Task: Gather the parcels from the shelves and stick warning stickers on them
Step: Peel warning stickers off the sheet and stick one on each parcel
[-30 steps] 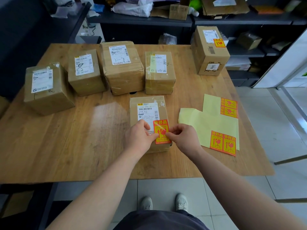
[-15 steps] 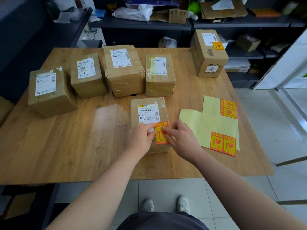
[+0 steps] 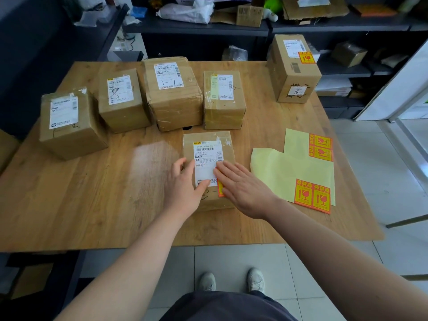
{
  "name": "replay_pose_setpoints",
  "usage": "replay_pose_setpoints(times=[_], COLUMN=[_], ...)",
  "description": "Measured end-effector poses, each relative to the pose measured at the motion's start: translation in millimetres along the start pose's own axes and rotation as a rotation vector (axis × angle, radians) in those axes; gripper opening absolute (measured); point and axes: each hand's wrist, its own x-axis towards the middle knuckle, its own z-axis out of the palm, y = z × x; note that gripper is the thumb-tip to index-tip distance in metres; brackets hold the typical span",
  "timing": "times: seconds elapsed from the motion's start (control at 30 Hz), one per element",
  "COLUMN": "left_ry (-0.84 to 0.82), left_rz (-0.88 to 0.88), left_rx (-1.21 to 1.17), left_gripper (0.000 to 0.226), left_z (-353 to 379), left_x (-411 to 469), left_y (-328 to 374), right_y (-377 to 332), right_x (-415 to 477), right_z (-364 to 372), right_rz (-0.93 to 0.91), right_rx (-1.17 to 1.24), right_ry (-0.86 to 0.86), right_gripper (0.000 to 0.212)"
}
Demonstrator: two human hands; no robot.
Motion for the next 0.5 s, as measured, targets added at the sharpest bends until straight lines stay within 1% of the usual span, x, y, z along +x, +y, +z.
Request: replay_pose_setpoints(times=[0.07, 0.13, 0.27, 0.37, 0.43, 0.5], left_ry=[-0.003, -0.004, -0.010, -0.044, -0.066, -0.072], left_rz=[-0.004, -0.004, -0.002, -0.008, -0.012, -0.011], left_rx=[0.000, -0.003, -0.017, -0.029, -0.033, -0.042], left_gripper=[0.066, 0.067, 0.070, 0.074, 0.075, 0.075], left_z=[0, 1, 0, -2, -4, -7], left_x=[0, 0, 0, -1, -1, -2], left_y=[-1, -2, -3, -6, -7, -6], right_y=[-4, -2, 10, 10, 7, 1], right_x=[2, 1, -5, -8, -9, -8], right_z=[1, 1, 4, 6, 5, 4], right_rz=[-0.034, -0.006, 0.190, 0.278, 0.289, 0.230], right_rx=[0.018, 0.060, 0.191, 0.274, 0.224, 0.134], right_ry=[-0.012, -0.005, 0.007, -0.008, 0.022, 0.059], right_gripper=[0.056, 0.059, 0.062, 0.064, 0.063, 0.062])
